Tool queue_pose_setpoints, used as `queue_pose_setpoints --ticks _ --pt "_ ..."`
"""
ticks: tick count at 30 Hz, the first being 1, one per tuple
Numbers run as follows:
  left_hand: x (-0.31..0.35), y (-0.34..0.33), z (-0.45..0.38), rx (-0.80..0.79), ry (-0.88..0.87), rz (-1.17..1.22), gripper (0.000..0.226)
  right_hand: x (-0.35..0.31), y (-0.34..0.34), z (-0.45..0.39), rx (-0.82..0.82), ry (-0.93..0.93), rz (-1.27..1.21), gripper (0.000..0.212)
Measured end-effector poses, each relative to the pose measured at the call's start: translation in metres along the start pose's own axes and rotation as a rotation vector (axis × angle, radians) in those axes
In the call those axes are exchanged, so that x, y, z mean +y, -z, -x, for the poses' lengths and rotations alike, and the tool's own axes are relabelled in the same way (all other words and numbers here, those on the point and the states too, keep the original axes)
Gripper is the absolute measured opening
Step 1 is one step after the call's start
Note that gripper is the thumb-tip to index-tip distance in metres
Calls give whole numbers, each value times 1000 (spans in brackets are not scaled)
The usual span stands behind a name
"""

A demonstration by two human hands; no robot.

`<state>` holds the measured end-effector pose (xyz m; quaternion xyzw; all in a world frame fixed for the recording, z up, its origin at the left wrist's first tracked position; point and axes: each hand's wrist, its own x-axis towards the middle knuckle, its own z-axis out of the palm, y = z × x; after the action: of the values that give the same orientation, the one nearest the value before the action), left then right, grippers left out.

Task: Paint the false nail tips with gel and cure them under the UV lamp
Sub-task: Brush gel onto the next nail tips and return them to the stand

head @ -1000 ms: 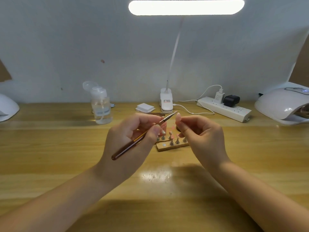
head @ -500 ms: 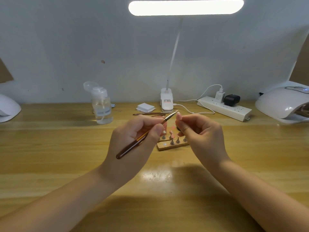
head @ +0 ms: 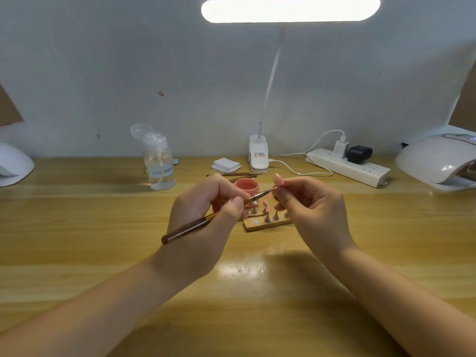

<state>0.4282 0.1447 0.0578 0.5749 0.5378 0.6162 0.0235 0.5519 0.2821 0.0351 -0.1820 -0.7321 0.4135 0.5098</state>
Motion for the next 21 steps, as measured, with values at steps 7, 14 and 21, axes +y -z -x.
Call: queue_pose_setpoints --ticks 7,14,21 --pt "0 -2 -1 -4 17 -46 8 0 0 0 -3 19 18 8" --pt "1 -2 -2 6 5 -62 9 1 0 0 10 29 57 9" --pt "0 0 0 -3 2 -57 11 3 1 0 28 30 104 12"
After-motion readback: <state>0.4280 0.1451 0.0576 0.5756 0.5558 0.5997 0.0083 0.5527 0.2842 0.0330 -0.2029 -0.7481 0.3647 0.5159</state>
